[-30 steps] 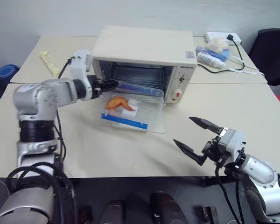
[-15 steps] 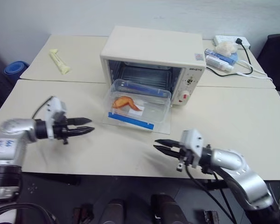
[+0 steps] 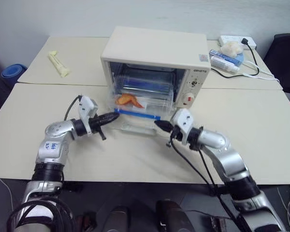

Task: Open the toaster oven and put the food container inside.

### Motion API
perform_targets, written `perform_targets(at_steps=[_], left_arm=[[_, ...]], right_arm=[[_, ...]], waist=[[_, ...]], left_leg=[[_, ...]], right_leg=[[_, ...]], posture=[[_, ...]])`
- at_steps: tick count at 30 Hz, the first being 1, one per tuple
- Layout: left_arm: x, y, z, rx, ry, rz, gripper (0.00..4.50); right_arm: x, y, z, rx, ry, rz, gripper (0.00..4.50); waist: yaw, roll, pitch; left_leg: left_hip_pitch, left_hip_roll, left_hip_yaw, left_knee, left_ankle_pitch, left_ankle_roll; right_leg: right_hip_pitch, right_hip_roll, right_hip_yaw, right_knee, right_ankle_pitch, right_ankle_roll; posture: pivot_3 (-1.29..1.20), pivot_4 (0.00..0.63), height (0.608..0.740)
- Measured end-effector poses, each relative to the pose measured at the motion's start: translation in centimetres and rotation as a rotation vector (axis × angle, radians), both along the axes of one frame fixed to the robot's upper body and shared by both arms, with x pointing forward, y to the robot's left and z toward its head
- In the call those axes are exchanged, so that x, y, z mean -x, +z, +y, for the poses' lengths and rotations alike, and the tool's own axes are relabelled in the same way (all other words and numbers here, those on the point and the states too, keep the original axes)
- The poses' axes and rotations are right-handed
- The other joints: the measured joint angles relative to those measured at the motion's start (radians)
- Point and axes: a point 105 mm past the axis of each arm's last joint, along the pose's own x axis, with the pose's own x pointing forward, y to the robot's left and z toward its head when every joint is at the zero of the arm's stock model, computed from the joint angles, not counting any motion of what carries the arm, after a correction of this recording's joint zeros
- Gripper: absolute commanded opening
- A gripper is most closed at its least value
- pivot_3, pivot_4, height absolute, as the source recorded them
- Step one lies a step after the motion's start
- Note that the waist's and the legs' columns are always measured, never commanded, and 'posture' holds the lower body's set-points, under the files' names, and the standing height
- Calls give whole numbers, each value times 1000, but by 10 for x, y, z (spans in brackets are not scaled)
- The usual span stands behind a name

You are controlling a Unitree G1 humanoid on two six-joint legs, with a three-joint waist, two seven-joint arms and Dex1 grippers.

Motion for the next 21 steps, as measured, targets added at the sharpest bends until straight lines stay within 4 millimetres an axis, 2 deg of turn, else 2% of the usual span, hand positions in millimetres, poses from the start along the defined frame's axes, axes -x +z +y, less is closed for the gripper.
perform_targets(at_steps=[5,13,18,21], left_arm=[[-22,6,-4,51,102,-26,35],[-53,17,-11,162,255,-49,35],[-57,19,-14,173,268,-55,35],[-41,13,2,113,225,-46,35]], right_arm=[[-31,18,-2,-17,-58,-60,0],[-60,17,8,-43,-94,-65,0],[-59,20,10,-90,-85,-58,0],[-34,19,5,-95,17,-41,0]], waist=[[-5,0,0],[-26,0,0],[-29,0,0],[-32,0,0]], left_leg=[[0,0,1,-1,1,-2],[-1,0,2,0,1,-2],[-1,0,2,0,1,-2],[-1,1,2,-2,0,-3]], right_leg=[[-1,0,-1,0,0,0],[-1,0,-4,1,0,1],[-2,0,-3,7,0,1],[-4,-1,-1,6,0,1]], posture=[[0,150,740],[0,150,740],[0,150,740],[0,150,740]])
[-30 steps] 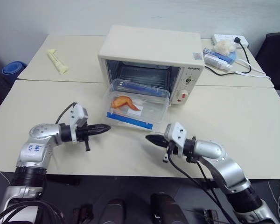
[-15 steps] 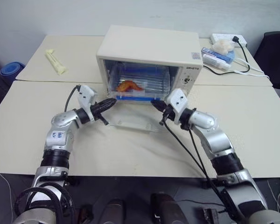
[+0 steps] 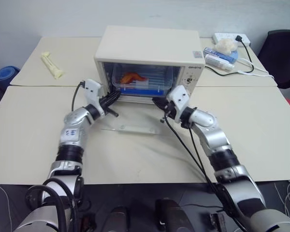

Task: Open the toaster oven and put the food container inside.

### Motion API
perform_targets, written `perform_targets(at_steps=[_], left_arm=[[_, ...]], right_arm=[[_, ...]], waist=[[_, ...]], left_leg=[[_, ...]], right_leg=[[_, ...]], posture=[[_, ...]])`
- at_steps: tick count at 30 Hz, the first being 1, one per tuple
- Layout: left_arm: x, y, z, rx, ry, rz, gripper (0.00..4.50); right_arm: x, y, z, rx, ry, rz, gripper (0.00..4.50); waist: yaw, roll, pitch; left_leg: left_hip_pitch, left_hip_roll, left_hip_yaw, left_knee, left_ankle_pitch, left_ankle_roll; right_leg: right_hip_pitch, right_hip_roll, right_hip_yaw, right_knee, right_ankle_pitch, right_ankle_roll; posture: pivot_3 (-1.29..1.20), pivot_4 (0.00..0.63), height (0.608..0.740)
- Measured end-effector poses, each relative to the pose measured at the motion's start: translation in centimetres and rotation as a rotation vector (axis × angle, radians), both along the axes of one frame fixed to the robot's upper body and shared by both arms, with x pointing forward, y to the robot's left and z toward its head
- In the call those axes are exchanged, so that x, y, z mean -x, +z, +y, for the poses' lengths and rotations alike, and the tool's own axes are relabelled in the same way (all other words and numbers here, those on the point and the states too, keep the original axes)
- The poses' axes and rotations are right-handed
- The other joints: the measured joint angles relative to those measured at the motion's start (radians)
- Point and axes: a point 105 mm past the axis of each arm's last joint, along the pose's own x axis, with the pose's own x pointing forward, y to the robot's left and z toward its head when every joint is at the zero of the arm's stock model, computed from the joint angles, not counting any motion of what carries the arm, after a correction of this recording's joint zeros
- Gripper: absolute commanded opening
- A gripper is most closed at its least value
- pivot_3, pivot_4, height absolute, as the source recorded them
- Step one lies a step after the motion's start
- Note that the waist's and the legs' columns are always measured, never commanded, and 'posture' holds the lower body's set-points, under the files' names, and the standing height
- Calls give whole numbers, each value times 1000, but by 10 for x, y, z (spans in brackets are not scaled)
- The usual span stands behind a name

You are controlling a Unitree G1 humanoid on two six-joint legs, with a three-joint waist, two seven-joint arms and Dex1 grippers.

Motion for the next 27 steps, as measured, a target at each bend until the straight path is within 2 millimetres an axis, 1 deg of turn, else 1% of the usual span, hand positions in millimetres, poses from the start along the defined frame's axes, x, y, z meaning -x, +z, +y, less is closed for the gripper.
perform_targets(at_steps=[1,3,5,7,9,11,12,13,14,15,16,17,20,24,27], left_arm=[[8,-5,10,-20,-10,22,35],[31,-10,22,-45,-68,53,420],[52,-9,32,-69,-125,64,852],[71,1,39,-84,-184,42,1456],[89,15,40,-105,-267,-16,2089],[112,19,43,-174,-383,-33,2729],[124,18,47,-214,-440,-9,3002],[134,16,51,-242,-491,20,3370],[139,16,52,-251,-526,39,3670],[143,18,50,-255,-559,41,3996],[146,19,47,-260,-585,36,4292],[147,20,45,-265,-605,33,4471],[147,19,41,-268,-628,15,4471],[142,17,41,-231,-586,17,4471],[138,21,47,-139,-523,34,4471]], right_arm=[[9,-5,-8,14,16,25,0],[26,-8,-26,27,28,55,0],[36,-7,-45,45,15,69,0],[40,-3,-63,60,-17,72,0],[42,-7,-77,87,-41,82,0],[41,-19,-94,130,-68,106,0],[40,-31,-106,169,-83,132,0],[39,-46,-118,200,-97,173,0],[38,-57,-124,214,-100,204,0],[39,-67,-124,223,-85,225,0],[38,-73,-119,220,-55,234,0],[36,-74,-112,208,-30,220,0],[32,-75,-93,199,55,181,0],[35,-75,-71,148,135,148,0],[37,-66,-59,92,173,115,0]], waist=[[-1,0,0],[0,0,0],[3,0,0],[9,0,0],[10,0,0],[10,0,0],[10,0,0],[10,1,0],[10,1,1],[10,2,1],[9,2,1],[7,2,1],[-5,2,1],[-8,2,1],[-8,3,1]], left_leg=[[0,0,0,-1,0,0],[-2,0,0,-1,0,1],[-2,0,0,0,-1,1],[0,0,0,1,-1,2],[5,0,0,0,-3,6],[5,0,0,0,-3,7],[6,0,0,-1,-3,7],[5,0,0,-1,-4,8],[5,0,0,-1,-4,8],[5,0,0,-1,-4,8],[5,0,0,-1,-4,8],[5,0,1,-1,-4,8],[5,1,2,-1,-4,8],[4,2,1,-1,-4,8],[3,1,1,-1,-4,8]], right_leg=[[-1,0,0,-1,0,0],[-1,-1,0,-2,0,0],[0,-1,0,-4,0,0],[3,-1,0,-9,0,0],[7,-1,0,-10,0,0],[8,-1,0,-10,0,-1],[8,-1,0,-10,0,-1],[8,-1,-1,-10,0,-1],[8,-1,-1,-10,0,-1],[7,-1,0,-10,0,-1],[7,-1,0,-10,0,-1],[7,-1,0,-10,0,-1],[6,1,0,-8,0,-1],[4,1,0,-8,0,-1],[4,0,0,-8,0,-1]], posture=[[0,150,740],[0,150,740],[0,150,740],[0,150,740],[0,150,740],[0,150,740],[0,150,740],[0,150,740],[0,150,740],[0,150,740],[0,150,740],[0,150,740],[0,150,740],[0,150,740],[0,150,740]])
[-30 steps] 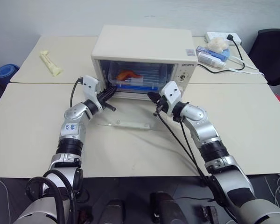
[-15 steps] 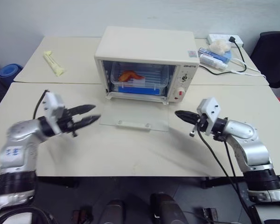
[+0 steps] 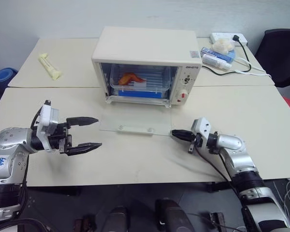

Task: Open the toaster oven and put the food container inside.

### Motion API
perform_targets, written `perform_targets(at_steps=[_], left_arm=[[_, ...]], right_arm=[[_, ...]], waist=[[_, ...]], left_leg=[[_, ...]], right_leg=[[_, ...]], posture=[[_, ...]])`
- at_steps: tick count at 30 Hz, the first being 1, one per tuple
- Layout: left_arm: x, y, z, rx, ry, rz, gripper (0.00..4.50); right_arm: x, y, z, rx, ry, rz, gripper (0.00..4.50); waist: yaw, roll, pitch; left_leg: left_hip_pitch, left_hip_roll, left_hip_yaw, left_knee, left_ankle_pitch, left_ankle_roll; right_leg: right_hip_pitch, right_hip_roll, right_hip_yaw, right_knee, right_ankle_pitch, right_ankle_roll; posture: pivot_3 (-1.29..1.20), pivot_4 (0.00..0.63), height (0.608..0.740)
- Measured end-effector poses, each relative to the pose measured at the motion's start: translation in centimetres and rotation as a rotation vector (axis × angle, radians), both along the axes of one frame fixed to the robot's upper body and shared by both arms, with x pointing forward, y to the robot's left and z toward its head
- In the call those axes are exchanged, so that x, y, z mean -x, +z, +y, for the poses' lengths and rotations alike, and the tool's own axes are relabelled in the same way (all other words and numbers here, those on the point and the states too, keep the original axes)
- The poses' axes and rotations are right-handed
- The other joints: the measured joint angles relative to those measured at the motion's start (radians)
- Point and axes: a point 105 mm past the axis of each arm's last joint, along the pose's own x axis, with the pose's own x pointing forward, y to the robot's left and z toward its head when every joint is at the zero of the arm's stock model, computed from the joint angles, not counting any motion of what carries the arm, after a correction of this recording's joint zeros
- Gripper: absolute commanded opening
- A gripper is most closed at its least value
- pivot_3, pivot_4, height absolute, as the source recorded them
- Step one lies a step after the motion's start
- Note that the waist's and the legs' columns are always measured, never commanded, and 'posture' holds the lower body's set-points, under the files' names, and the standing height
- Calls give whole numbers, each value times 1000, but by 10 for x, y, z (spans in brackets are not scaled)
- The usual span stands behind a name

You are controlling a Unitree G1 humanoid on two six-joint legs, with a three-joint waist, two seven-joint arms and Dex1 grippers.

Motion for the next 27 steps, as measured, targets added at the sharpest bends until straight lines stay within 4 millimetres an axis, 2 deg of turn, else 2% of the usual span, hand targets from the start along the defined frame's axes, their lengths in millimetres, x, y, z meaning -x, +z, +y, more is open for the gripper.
perform_targets(at_steps=[3,5,10,14,16,19,23,27], left_arm=[[-4,7,11,77,97,-14,4471],[-6,7,18,121,164,-19,4471],[-12,18,17,309,245,-21,4471],[-18,37,18,357,285,-81,4471],[-19,36,19,334,302,-98,4471],[-22,24,23,197,354,-111,4500],[-20,-14,40,-34,401,-43,4500],[-7,-45,50,-161,368,-12,4500]], right_arm=[[1,23,3,-67,-2,-68,0],[2,47,4,-193,-18,-95,0],[0,109,11,-511,-16,-116,0],[-4,140,13,-600,5,-123,0],[-5,141,13,-598,10,-99,0],[-4,134,3,-523,1,-75,561],[15,101,-20,-288,15,-70,1845],[42,58,-26,-89,98,-39,3086]], waist=[[1,0,0],[1,0,0],[9,0,0],[16,0,0],[17,0,0],[17,0,0],[18,0,0],[14,0,0]], left_leg=[[0,0,0,0,0,0],[0,0,-1,0,0,-1],[0,0,-1,1,1,-3],[0,0,-1,0,2,-4],[0,-1,-1,0,2,-4],[-1,-1,-1,0,1,-3],[-1,-2,0,-2,-2,2],[0,-1,1,-2,-3,3]], right_leg=[[0,0,0,0,0,0],[0,0,0,0,0,0],[0,0,0,0,0,0],[0,0,-1,0,0,0],[0,-1,-1,-1,0,0],[0,-2,-1,-2,0,0],[0,-2,0,-4,0,0],[0,-1,0,-4,0,0]], posture=[[0,150,740],[0,150,740],[0,150,740],[0,150,740],[0,150,740],[0,150,740],[0,150,740],[0,150,740]])
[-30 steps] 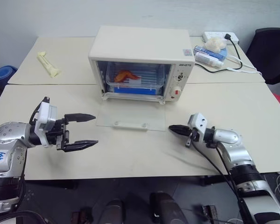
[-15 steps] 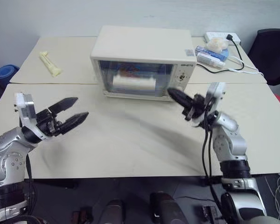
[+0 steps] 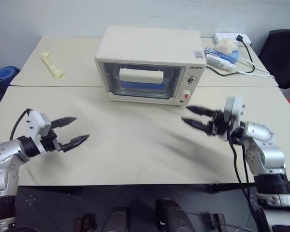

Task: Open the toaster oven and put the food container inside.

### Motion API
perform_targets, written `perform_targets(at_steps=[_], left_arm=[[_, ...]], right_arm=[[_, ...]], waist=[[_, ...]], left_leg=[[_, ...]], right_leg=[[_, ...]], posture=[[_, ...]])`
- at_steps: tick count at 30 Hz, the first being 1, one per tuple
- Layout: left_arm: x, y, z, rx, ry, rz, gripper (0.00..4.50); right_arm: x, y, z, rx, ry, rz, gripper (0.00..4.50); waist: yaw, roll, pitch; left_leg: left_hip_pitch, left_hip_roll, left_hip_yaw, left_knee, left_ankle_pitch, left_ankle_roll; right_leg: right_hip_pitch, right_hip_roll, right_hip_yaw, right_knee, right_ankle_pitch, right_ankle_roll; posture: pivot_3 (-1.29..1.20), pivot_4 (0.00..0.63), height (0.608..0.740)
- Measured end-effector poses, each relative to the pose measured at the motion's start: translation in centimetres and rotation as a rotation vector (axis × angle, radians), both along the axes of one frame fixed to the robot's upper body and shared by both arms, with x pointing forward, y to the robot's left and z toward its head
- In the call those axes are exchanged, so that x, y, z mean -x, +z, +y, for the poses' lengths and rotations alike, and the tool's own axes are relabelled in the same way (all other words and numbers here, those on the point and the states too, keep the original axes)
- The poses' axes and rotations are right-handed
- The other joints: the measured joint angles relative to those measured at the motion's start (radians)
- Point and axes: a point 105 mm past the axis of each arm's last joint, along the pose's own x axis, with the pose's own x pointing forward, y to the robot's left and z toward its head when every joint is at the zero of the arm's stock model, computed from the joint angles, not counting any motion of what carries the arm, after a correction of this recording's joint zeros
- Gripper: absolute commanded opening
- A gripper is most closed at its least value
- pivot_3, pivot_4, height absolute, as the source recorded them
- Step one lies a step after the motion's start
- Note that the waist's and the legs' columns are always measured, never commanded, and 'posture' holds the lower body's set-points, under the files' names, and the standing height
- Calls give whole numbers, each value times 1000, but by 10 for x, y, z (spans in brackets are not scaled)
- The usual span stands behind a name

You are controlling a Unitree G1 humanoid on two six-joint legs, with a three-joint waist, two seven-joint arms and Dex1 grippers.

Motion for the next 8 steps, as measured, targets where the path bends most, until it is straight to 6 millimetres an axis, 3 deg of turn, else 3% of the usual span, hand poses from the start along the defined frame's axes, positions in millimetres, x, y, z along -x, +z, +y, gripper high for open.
perform_targets(at_steps=[4,8], left_arm=[[14,-19,5,-57,-24,42,4500],[25,-30,1,-59,-41,69,4500]], right_arm=[[24,-32,-5,101,98,24,4460],[29,-43,-12,139,107,43,4460]], waist=[[3,0,0],[3,0,0]], left_leg=[[2,0,0,1,0,0],[3,0,-1,1,0,0]], right_leg=[[2,0,0,0,0,0],[3,-1,0,1,0,0]], posture=[[0,150,740],[0,150,740]])
